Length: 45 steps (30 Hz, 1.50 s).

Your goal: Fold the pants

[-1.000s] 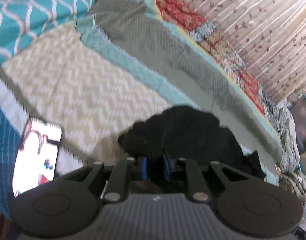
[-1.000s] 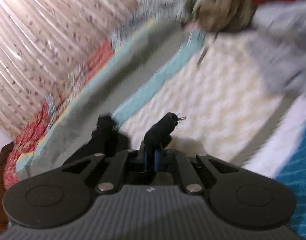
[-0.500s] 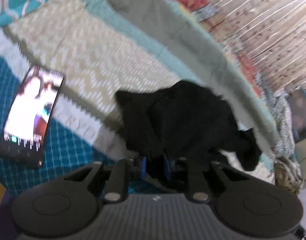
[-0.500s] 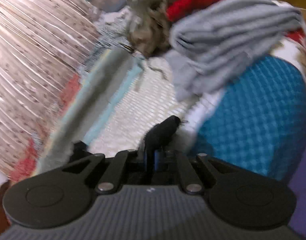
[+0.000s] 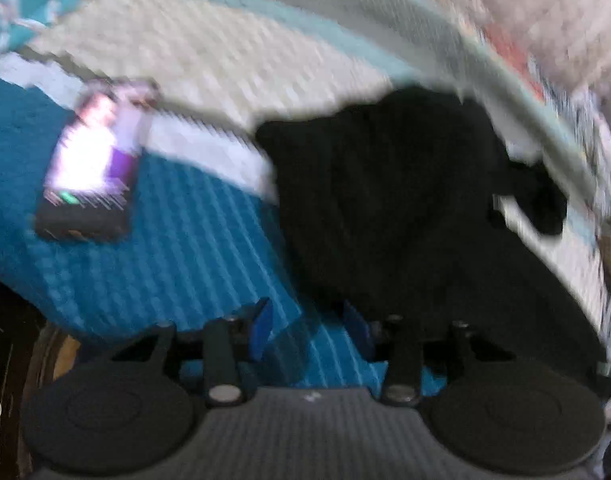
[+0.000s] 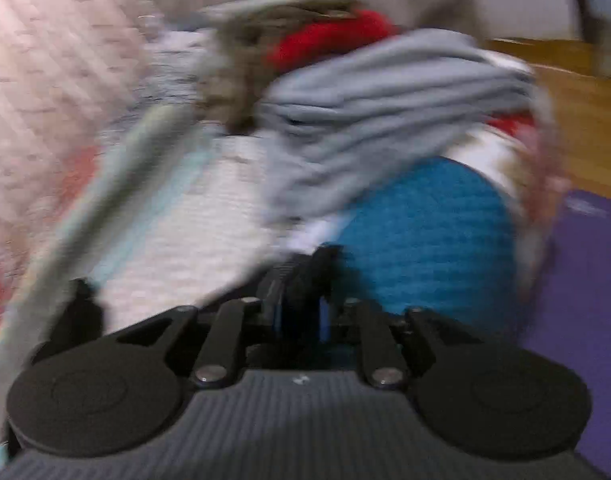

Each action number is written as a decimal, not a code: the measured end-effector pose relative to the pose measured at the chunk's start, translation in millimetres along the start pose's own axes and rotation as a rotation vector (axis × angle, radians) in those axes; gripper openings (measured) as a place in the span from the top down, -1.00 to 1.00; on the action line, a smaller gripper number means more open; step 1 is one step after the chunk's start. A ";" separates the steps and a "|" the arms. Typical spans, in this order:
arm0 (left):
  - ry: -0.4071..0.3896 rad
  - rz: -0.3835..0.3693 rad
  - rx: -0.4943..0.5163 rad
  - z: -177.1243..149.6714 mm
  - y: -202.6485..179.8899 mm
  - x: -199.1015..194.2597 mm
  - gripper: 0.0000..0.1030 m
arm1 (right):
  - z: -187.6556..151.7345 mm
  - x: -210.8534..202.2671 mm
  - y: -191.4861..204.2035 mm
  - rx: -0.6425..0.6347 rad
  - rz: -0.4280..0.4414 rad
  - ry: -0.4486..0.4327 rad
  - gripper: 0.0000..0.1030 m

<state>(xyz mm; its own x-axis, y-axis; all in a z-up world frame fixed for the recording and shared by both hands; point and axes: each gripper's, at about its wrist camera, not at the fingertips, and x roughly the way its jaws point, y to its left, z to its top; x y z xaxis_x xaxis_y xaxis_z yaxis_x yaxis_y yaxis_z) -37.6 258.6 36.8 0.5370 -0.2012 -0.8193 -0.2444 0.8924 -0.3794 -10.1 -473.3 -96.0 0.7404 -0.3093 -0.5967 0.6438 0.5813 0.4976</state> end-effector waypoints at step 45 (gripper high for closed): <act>-0.381 0.248 0.229 168.6 -70.0 90.2 0.95 | -67.3 126.5 322.2 -0.591 0.376 0.152 0.83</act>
<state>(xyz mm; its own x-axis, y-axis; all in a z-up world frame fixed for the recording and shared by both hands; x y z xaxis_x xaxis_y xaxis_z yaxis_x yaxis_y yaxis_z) 164.0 246.1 61.9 0.7522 0.1515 -0.6413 -0.2416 0.9688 -0.0546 278.0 -274.4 -53.5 0.8288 0.0759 -0.5543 0.1060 0.9515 0.2888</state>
